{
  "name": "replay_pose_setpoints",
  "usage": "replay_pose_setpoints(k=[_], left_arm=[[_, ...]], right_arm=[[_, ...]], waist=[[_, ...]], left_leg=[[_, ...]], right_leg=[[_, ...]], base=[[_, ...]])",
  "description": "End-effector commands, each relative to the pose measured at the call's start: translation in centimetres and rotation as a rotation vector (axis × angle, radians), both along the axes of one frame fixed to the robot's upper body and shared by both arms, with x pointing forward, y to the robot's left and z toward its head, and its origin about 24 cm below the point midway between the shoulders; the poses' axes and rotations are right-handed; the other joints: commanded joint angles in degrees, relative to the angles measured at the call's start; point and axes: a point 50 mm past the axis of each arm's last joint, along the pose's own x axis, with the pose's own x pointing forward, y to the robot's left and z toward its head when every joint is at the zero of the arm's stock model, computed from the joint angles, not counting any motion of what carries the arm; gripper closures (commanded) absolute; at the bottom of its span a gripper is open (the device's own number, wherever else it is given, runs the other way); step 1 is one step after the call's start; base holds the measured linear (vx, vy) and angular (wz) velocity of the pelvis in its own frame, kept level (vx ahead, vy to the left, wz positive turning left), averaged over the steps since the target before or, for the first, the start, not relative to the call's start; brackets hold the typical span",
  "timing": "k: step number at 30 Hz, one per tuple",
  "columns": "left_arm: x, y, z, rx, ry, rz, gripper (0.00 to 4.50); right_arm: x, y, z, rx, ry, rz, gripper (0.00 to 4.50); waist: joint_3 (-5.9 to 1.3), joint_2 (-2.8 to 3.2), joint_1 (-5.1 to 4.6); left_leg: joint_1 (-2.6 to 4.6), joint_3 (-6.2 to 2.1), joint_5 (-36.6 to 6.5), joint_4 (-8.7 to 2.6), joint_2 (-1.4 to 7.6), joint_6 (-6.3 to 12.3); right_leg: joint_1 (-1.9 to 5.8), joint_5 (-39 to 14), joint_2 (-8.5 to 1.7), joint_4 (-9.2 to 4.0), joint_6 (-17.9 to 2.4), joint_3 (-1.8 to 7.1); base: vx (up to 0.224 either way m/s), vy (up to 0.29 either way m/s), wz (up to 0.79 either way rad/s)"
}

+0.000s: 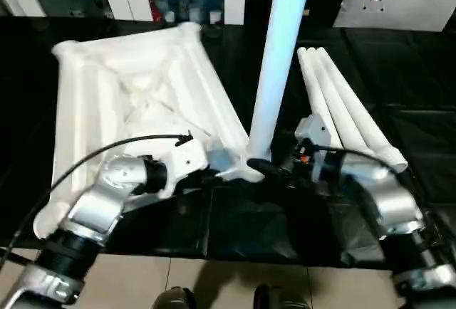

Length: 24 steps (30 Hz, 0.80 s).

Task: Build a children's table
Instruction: Rotate leg to tighten

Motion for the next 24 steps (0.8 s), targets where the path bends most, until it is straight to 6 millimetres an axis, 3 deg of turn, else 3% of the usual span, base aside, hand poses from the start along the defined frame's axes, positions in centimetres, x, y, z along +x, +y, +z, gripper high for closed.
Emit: replay_pose_setpoints(k=[1,6,19,24], left_arm=[[-0.24,-0.60,0.05,0.039,0.002,-0.125,4.50],[-0.15,-0.28,-0.05,0.081,0.005,-0.190,4.50],[-0.02,0.01,-0.13,0.091,0.010,-0.236,4.50],[-0.10,0.11,-0.16,0.087,0.014,-0.231,4.50]], right_arm=[[-0.20,0.07,-0.31,-0.045,0.017,0.077,0.08],[-0.20,0.21,-0.53,-0.067,0.040,0.140,0.33],[-0.15,0.48,-0.65,-0.066,0.061,0.198,1.57],[-0.42,0.72,-0.88,-0.058,0.067,0.206,1.74]], waist=[[-4.27,-0.02,-0.12],[-4.39,-0.12,0.13],[-4.41,-0.16,0.27],[-4.38,-0.19,0.29]], left_leg=[[0.49,-0.87,-3.29,-3.54,3.42,7.38],[0.33,-0.81,-2.14,-3.37,3.43,7.95],[0.32,-0.83,-2.02,-3.39,3.60,7.62],[0.27,-0.81,-2.27,-3.42,3.57,7.41]], right_leg=[[3.77,-2.37,-4.78,-3.33,-16.11,3.08],[3.83,-0.70,-4.81,-3.04,-16.46,3.01],[3.84,-1.07,-4.83,-2.92,-16.69,2.94],[3.90,-1.68,-4.86,-2.94,-16.62,2.93]], base=[[0.000,0.000,0.00],[0.000,0.000,0.00],[0.000,0.000,0.00],[0.000,0.000,0.00]])
